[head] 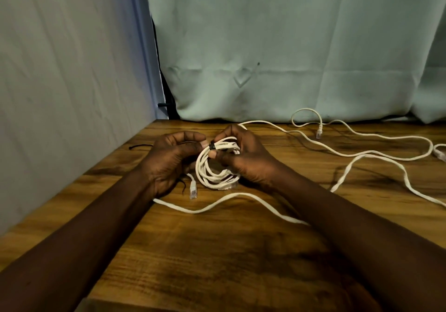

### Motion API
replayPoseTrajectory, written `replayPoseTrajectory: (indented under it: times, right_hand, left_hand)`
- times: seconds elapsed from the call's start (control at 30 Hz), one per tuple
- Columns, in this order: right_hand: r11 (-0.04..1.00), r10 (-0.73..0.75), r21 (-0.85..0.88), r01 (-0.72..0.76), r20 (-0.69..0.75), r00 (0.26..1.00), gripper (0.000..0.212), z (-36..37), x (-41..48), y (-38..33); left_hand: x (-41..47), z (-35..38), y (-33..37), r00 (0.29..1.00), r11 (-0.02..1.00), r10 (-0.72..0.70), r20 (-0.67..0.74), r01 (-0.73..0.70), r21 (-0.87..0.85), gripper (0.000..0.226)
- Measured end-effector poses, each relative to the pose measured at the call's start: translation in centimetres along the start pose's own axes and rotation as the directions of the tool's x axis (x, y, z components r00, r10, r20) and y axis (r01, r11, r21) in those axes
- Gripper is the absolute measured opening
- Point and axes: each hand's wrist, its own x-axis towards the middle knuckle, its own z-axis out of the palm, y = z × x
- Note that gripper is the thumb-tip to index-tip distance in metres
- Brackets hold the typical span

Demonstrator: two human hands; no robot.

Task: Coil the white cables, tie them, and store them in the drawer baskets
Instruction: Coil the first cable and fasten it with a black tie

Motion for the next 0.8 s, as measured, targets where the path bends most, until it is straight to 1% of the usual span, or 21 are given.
replayPoseTrajectory:
  times: [0.17,0.27,0.33,0.4,0.43,0.5,0.57,0.6,0.67,0.77,0.8]
  right_hand:
    - [0.996,-0.087,0.02,0.088,-0.017,0.996,0.031,0.6,-0.2,0.1]
    - [0.996,-0.086,-0.009,0.085,-0.038,0.996,0.028,0.9,-0.3,0.1]
    - [0.996,-0.08,-0.041,0.079,-0.045,0.996,0.027,1.1,-0.4,0.0]
    - [0.99,-0.101,-0.098,0.097,-0.035,0.994,0.027,1.2,-0.4,-0.2]
    - [0.986,-0.11,-0.128,0.106,-0.028,0.994,0.026,1.2,-0.5,-0.3]
    - [0.976,-0.121,-0.183,0.117,-0.012,0.993,0.026,1.1,-0.5,-0.6]
    - [0.968,-0.125,-0.221,0.122,0.003,0.992,0.026,0.9,-0.5,-0.9]
    - [0.965,-0.126,-0.229,0.124,0.007,0.992,0.026,0.9,-0.5,-0.9]
    - [0.967,-0.124,-0.226,0.121,0.0,0.992,0.025,0.9,-0.5,-0.8]
    - [0.972,-0.126,-0.201,0.12,-0.015,0.992,0.024,1.0,-0.6,-0.4]
    - [0.974,-0.123,-0.194,0.119,-0.013,0.992,0.024,1.0,-0.6,-0.4]
  left_hand:
    - [0.0,-0.2,0.2,1.0,1.0,-0.01,-0.013,0.01,-0.001,0.027]
    - [0.1,-0.1,0.3,0.999,1.0,-0.029,-0.038,0.029,-0.002,0.038]
    - [0.2,-0.2,0.4,0.994,0.994,-0.106,-0.038,0.105,-0.035,0.051]
    - [0.2,-0.3,0.7,0.98,0.979,-0.198,-0.007,0.198,-0.049,0.055]
    - [0.1,-0.3,0.9,0.975,0.973,-0.222,0.004,0.222,-0.054,0.053]
    - [0.2,-0.2,0.9,0.974,0.97,-0.227,-0.009,0.225,-0.088,0.046]
    - [0.3,0.0,0.8,0.978,0.977,-0.196,-0.068,0.189,-0.102,0.027]
    - [0.4,0.1,0.7,0.979,0.98,-0.18,-0.097,0.171,-0.099,0.022]
    - [0.5,0.2,0.5,0.977,0.983,-0.171,-0.127,0.16,-0.094,0.021]
    - [0.4,0.2,0.6,0.974,0.975,-0.216,-0.069,0.211,-0.065,0.027]
    - [0.3,0.3,0.6,0.973,0.975,-0.22,-0.066,0.216,-0.056,0.025]
